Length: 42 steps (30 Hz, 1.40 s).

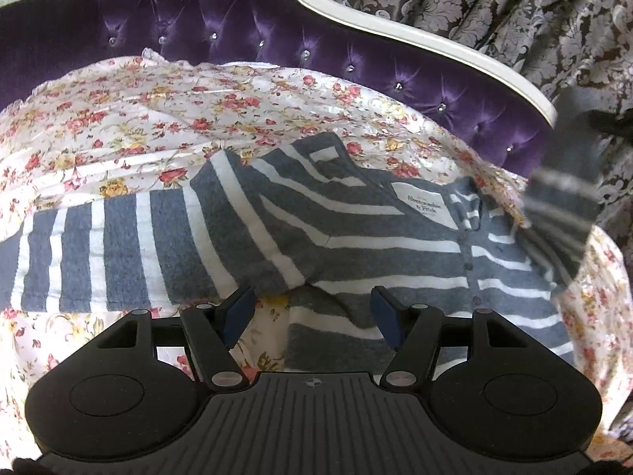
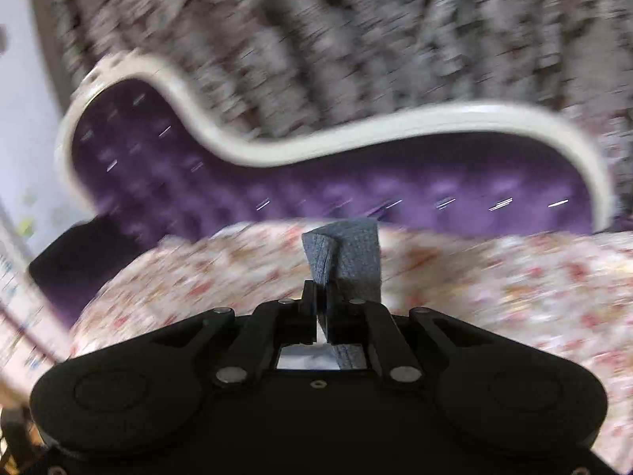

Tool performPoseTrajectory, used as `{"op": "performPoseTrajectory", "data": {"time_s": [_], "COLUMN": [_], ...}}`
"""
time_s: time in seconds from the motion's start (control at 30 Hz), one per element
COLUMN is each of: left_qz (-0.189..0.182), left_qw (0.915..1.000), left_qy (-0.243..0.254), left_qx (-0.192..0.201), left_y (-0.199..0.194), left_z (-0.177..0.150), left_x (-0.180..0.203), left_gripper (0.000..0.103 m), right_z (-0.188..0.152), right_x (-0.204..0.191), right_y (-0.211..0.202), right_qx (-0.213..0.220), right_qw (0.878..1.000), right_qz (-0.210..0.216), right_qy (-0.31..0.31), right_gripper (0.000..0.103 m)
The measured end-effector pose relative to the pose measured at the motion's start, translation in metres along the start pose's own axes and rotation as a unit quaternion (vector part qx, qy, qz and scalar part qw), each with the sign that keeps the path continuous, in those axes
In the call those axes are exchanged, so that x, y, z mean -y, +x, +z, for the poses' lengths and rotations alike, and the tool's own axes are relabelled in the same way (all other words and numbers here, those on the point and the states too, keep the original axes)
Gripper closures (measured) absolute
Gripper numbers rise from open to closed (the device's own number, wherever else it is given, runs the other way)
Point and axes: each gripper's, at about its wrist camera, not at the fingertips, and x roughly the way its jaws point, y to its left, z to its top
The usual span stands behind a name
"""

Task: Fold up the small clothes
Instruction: 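Carry the held sleeve across the cardigan body and open the right tool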

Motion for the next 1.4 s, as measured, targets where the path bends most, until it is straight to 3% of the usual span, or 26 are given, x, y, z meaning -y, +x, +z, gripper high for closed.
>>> {"op": "performPoseTrajectory", "data": {"time_s": [0.27, 0.5, 0.57, 0.67, 0.97, 1.13, 1.27, 1.3, 1.33, 1.4], "left_qz": [-0.019, -0.035, -0.043, -0.050, -0.053, -0.032, -0.026, -0.022, -0.016, -0.004], "left_qw": [0.9996, 0.9993, 0.9990, 0.9986, 0.9977, 0.9977, 0.9973, 0.9977, 0.9980, 0.9987], "left_qy": [-0.018, -0.010, -0.002, 0.010, 0.011, 0.026, 0.029, 0.035, 0.043, 0.040], "left_qx": [-0.011, -0.012, -0.015, -0.014, -0.041, -0.053, -0.062, -0.053, -0.044, -0.033], "left_y": [0.004, 0.006, 0.007, 0.008, 0.030, 0.054, 0.072, 0.072, 0.072, 0.066], "left_z": [-0.001, -0.003, -0.005, -0.003, 0.013, 0.021, 0.023, 0.024, 0.024, 0.027], "left_x": [-0.006, -0.001, 0.004, 0.012, 0.036, 0.050, 0.059, 0.063, 0.066, 0.070], "left_gripper": [0.040, 0.040, 0.040, 0.040, 0.041, 0.041, 0.043, 0.059, 0.088, 0.094], "right_z": [-0.076, -0.131, -0.136, -0.135, -0.117, -0.106, -0.103, -0.103, -0.104, -0.106], "right_x": [-0.044, -0.065, -0.062, -0.049, 0.025, 0.077, 0.093, 0.096, 0.099, 0.106], "right_y": [0.083, 0.101, 0.091, 0.070, 0.033, 0.030, 0.028, 0.027, 0.026, 0.025], "right_qx": [-0.086, -0.102, -0.091, -0.061, 0.031, 0.029, 0.037, 0.037, 0.036, 0.029], "right_qw": [0.994, 0.987, 0.987, 0.991, 0.999, 0.997, 0.992, 0.991, 0.990, 0.989], "right_qz": [0.059, 0.116, 0.118, 0.106, -0.011, -0.037, -0.110, -0.121, -0.128, -0.136], "right_qy": [-0.025, -0.044, -0.058, -0.058, -0.014, 0.068, 0.052, 0.049, 0.049, 0.051], "right_gripper": [0.091, 0.080, 0.056, 0.049, 0.042, 0.042, 0.042, 0.042, 0.042, 0.042]}}
